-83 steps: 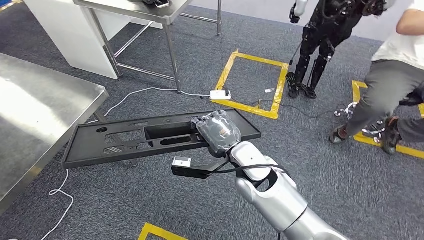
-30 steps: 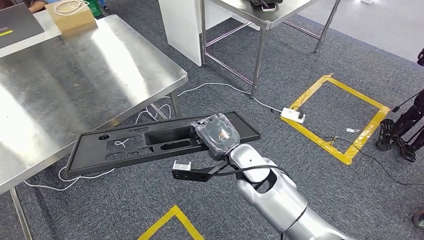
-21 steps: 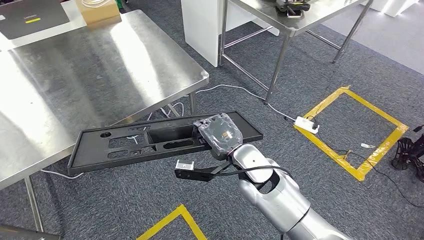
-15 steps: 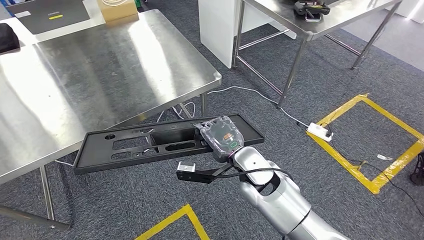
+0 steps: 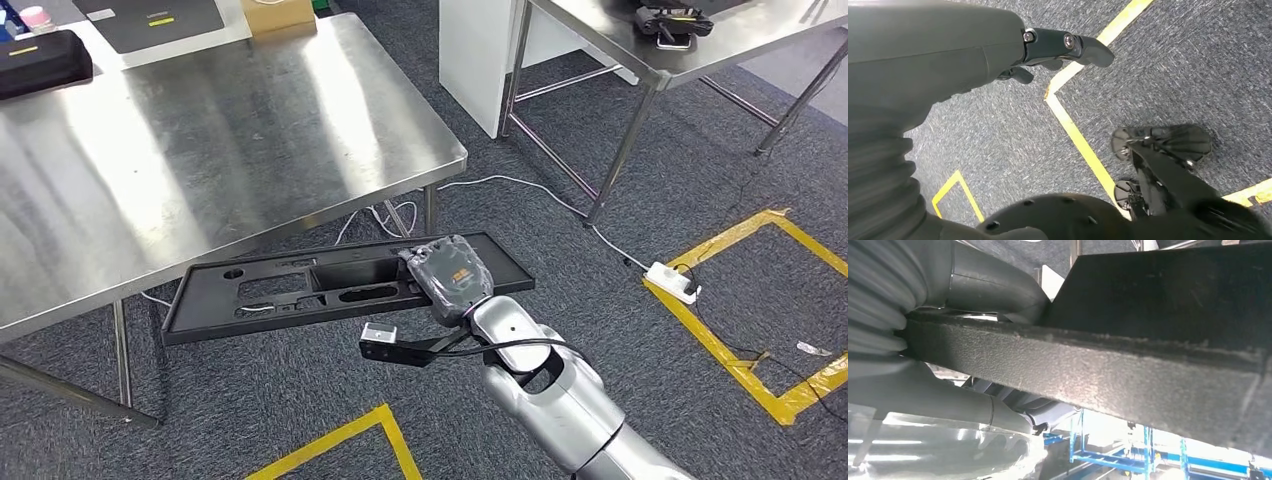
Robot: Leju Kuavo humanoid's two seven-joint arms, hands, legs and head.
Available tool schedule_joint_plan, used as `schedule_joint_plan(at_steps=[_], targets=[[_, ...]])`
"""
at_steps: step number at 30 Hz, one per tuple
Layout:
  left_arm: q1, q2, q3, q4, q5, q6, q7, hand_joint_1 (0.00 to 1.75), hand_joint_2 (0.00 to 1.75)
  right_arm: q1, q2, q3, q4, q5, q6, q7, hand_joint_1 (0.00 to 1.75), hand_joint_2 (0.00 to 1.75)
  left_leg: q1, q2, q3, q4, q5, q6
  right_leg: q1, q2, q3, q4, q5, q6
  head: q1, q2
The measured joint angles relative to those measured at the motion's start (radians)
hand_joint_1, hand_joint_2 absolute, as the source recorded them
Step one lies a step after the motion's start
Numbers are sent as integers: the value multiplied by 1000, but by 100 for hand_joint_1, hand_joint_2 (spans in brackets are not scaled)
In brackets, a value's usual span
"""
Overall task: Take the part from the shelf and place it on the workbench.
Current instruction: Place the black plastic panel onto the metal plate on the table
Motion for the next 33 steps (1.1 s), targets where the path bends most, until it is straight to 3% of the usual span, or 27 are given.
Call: schedule_joint_plan(at_steps=[2, 4, 6, 7, 9, 11, 12, 13, 15, 17, 19, 20, 22, 24, 25, 26, 27, 28, 29, 31, 33], targets=[[-8, 1, 0, 0, -3, 5, 5, 0, 175, 0, 0, -7, -3, 4, 0, 2, 173, 175, -12, 22, 33, -65, 13, 13, 5, -14, 4, -1, -5, 7, 0, 0], [-12, 2, 0, -1, -3, 10, 7, 0, 175, 0, 3, -12, -3, 8, 1, 3, 173, 175, -16, 5, 36, -74, 12, 20, 8, -30, 10, -6, -9, 16, 0, 0], [-12, 0, 0, -1, 0, 16, 5, 0, 175, 0, 6, -17, -4, 12, 1, 3, 173, 175, -9, -12, 50, -90, 21, 29, 9, -18, 6, 13, -23, 22, 0, 0], [-12, -2, 0, -1, 2, 19, 3, 0, 175, -1, 7, -20, -4, 14, 1, 2, 173, 175, -5, -22, 57, -98, 25, 33, 9, 2, -8, 50, -41, 22, 2, 0], [-14, -8, 0, 0, 5, 26, -2, 0, 175, 2, 4, -23, -2, 18, 1, 1, 173, 175, -1, -44, 59, -102, 27, 39, 4, 41, -69, 178, -93, 18, 6, 0], [-15, -11, 0, 0, 6, 29, -5, 0, 175, 9, 1, -26, 1, 22, 1, 1, 173, 175, -1, -71, 59, -101, 27, 38, -1, 51, -124, 273, -119, 24, 8, 0], [-14, -12, 0, 0, 6, 29, -5, 0, 175, 12, 0, -28, 2, 24, 1, 1, 173, 175, -1, -84, 59, -101, 26, 38, -3, 53, -127, 267, -109, 33, 8, 0], [-13, -13, 0, 0, 7, 29, -5, 0, 175, 14, -1, -29, 3, 25, 1, 1, 173, 175, 0, -96, 61, -100, 25, 36, -6, 55, -110, 220, -82, 44, 8, 0], [-12, -14, 1, 0, 7, 26, -4, 0, 175, 13, -1, -31, 4, 26, 1, -1, 173, 175, -1, -118, 63, -96, 21, 29, -14, 75, -49, 76, -16, 60, 8, 0], [-11, -15, 1, 0, 8, 24, -3, 0, 175, 12, 0, -32, 5, 27, 1, -4, 173, 175, -4, -133, 61, -93, 17, 18, -17, 89, -12, -4, 16, 56, 9, 0], [-7, -15, 2, 0, 9, 24, -2, 0, 175, 12, 3, -32, 6, 28, 1, -7, 173, 175, -1, -143, 57, -93, 16, 6, -15, 81, -7, -11, 19, 40, 8, 0], [-4, -14, 3, 0, 10, 24, -2, 0, 175, 11, 5, -33, 6, 29, 1, -8, 173, 175, 2, -140, 55, -90, 13, 1, -16, 76, -6, -13, 21, 34, 8, 0], [-1, -14, 5, 0, 16, 25, -2, 0, 175, 10, 11, -34, 7, 31, 1, -13, 173, 175, 3, -104, 34, -43, -16, -10, -20, 64, -1, -18, 21, 18, 4, 0], [-1, -14, 8, 0, 21, 26, -2, 0, 175, 8, 15, -35, 9, 32, 1, -18, 173, 175, 4, -60, -25, 77, -74, -19, -18, 48, 4, -19, 17, 7, -1, 0], [-1, -14, 9, 0, 23, 28, -2, 0, 175, 8, 15, -35, 12, 33, 1, -21, 173, 175, 6, -51, -61, 142, -99, -22, -16, 40, 5, -19, 15, 4, -1, 0], [-1, -14, 10, 0, 24, 29, -2, 0, 175, 8, 17, -35, 15, 33, 1, -23, 173, 175, 7, -46, -87, 186, -108, -24, -14, 31, 7, -19, 14, 2, -1, 0], [0, -14, 12, 0, 25, 30, -2, 0, 175, 8, 18, -35, 18, 33, 2, -26, 173, 175, 9, -43, -96, 194, -99, -25, -13, 22, 8, -19, 12, 1, -1, 0], [0, -14, 15, 0, 25, 31, -2, 0, 175, 7, 21, -35, 21, 34, 2, -28, 173, 175, 9, -39, -83, 159, -71, -24, -13, 14, 10, -19, 10, 0, -1, 0], [1, -14, 17, 0, 26, 32, -2, 0, 175, 6, 24, -36, 23, 34, 2, -30, 173, 175, 10, -29, -51, 91, -32, -20, -12, 7, 13, -19, 7, 2, -2, 0], [0, -13, 20, 0, 26, 33, -2, 0, 175, 2, 29, -38, 25, 34, 2, -30, 173, 175, 2, 1, 14, -38, 19, -11, -7, -6, 19, -19, 0, 9, -1, 0], [-2, -13, 22, 0, 26, 33, -3, 0, 175, -3, 32, -39, 27, 34, 2, -31, 173, 175, -7, 9, 34, -82, 24, -1, -1, -19, 22, -20, -5, 18, 0, 0]])
